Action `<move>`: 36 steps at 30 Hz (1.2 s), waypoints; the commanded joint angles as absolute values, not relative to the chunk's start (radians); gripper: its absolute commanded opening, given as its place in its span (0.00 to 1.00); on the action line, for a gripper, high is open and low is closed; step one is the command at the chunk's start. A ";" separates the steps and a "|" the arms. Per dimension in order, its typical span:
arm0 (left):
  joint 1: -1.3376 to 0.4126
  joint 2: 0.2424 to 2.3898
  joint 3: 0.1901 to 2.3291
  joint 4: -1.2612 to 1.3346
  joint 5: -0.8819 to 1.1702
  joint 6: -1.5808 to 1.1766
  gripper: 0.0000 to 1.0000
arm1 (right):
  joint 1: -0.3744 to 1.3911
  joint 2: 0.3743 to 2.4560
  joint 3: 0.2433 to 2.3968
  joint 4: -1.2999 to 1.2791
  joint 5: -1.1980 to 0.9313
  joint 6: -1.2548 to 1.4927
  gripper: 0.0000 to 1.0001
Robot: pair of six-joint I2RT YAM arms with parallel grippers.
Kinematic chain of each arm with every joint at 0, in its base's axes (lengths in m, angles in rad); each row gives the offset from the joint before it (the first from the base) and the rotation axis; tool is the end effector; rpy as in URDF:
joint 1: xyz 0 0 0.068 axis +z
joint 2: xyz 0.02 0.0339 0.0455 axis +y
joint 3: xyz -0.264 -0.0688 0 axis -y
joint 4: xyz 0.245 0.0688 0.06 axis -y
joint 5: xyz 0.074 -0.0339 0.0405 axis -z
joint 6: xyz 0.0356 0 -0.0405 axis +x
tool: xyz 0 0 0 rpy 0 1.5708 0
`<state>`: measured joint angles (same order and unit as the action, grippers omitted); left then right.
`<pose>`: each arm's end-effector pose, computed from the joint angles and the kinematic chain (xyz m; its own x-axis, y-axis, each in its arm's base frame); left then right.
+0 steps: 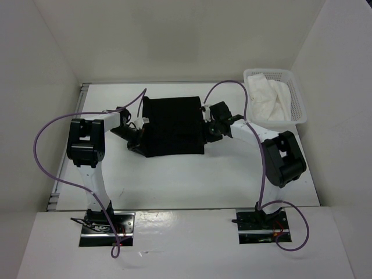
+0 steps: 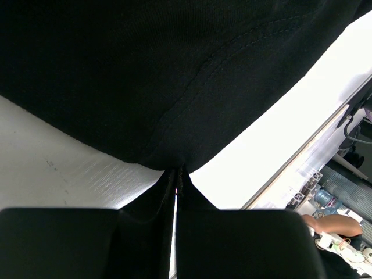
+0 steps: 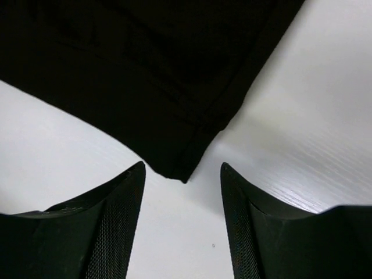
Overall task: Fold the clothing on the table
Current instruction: Flatten the skirt out
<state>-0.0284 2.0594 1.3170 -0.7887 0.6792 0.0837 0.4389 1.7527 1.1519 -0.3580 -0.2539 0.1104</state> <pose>0.3683 -0.0328 0.1236 -0.9914 0.0932 -0.0920 0.1304 0.7720 -0.6222 0.3276 0.1637 0.1954 -0.7961 -0.2559 -0.5484 -0.4570 0.8482 0.2676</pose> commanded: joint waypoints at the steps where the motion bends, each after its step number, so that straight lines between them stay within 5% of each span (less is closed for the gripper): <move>1: -0.029 2.074 1.315 -0.798 0.684 0.129 0.00 | 0.443 1.764 1.144 -0.322 -0.184 0.104 0.59; 36: -0.029 2.065 1.315 -0.798 0.675 0.129 0.00 | 0.443 1.871 1.181 -0.344 -0.290 0.077 0.53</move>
